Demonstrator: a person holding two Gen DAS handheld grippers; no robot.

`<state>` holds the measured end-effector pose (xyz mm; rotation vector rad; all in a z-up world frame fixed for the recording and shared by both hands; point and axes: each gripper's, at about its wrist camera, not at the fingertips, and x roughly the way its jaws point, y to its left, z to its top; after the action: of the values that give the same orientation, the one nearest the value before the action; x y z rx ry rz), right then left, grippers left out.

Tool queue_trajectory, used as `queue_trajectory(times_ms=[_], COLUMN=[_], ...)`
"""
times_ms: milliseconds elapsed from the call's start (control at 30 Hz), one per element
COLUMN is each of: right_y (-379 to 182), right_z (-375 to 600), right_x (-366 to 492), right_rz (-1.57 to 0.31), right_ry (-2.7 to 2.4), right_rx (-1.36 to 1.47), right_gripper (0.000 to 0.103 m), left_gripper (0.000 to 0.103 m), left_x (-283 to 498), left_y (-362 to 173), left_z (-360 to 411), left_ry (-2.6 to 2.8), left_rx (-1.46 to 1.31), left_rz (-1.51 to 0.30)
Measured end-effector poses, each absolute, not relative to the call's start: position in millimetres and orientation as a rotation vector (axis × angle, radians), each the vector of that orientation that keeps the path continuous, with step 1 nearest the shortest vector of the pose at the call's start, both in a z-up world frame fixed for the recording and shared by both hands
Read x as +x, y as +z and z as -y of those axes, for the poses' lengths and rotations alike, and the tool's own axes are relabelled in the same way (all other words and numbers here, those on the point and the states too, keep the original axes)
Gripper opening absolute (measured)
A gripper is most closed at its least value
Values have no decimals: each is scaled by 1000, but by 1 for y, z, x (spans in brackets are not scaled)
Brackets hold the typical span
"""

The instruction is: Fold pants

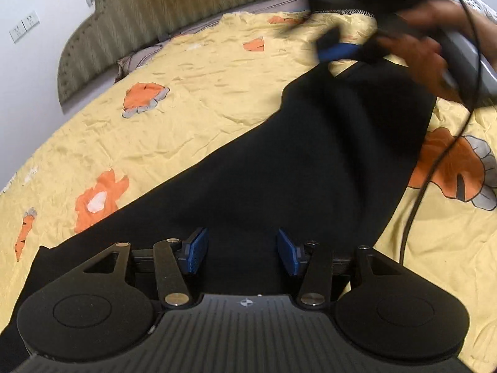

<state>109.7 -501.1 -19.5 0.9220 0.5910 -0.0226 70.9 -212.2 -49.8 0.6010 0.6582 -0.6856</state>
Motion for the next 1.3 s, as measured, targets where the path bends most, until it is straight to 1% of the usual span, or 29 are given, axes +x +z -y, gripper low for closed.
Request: queue_trajectory(times_ms=[67, 133, 200, 300, 433, 500, 533, 667, 733, 833, 867, 900, 933, 967, 1000, 1067, 1167, 1300], right_y=[-7, 9, 14, 4, -19, -15, -11, 7, 2, -15, -20, -24, -25, -24, -22, -13, 12, 42], right_z=[490, 495, 504, 520, 515, 493, 478, 398, 375, 361, 360, 365, 369, 375, 383, 399, 426, 466], right_x=[125, 117, 103, 88, 100, 116, 125, 170, 191, 223, 230, 233, 234, 233, 229, 214, 173, 108], right_rz=[-572, -480, -439, -448, -538, -590, -620, -716, -752, -814, -826, -826, -833, -841, -840, -798, -691, -563], right_ry=[125, 69, -58, -168, -99, -76, -93, -173, -195, -248, -283, -313, -336, -330, -306, -286, -300, -355], right_rx=[908, 870, 839, 844, 883, 766, 661, 81, -65, -195, -241, -270, -276, -247, -193, -69, 86, 297], right_gripper=[68, 68, 68, 69, 69, 69, 69, 68, 68, 67, 63, 55, 34, 16, 11, 6, 6, 6], left_gripper=[55, 55, 55, 55, 55, 56, 56, 61, 62, 62, 62, 63, 63, 63, 63, 63, 65, 71], left_x=[64, 62, 63, 63, 63, 63, 63, 64, 64, 62, 63, 62, 62, 62, 62, 62, 57, 43], left_y=[-50, -49, -49, -49, -50, -50, -51, -51, -51, -50, -50, -50, -50, -49, -49, -47, -40, -29], left_z=[211, 209, 207, 207, 209, 210, 210, 209, 210, 211, 212, 212, 211, 211, 210, 207, 203, 211], left_ry=[-687, -694, -696, -699, -701, -700, -699, -691, -690, -691, -692, -694, -696, -700, -706, -727, -802, -917], left_rx=[624, 616, 599, 580, 579, 578, 577, 576, 574, 584, 587, 591, 592, 592, 590, 577, 546, 564], left_rz=[-630, -630, -640, -649, -638, -634, -633, -625, -622, -614, -613, -611, -608, -606, -604, -594, -566, -488])
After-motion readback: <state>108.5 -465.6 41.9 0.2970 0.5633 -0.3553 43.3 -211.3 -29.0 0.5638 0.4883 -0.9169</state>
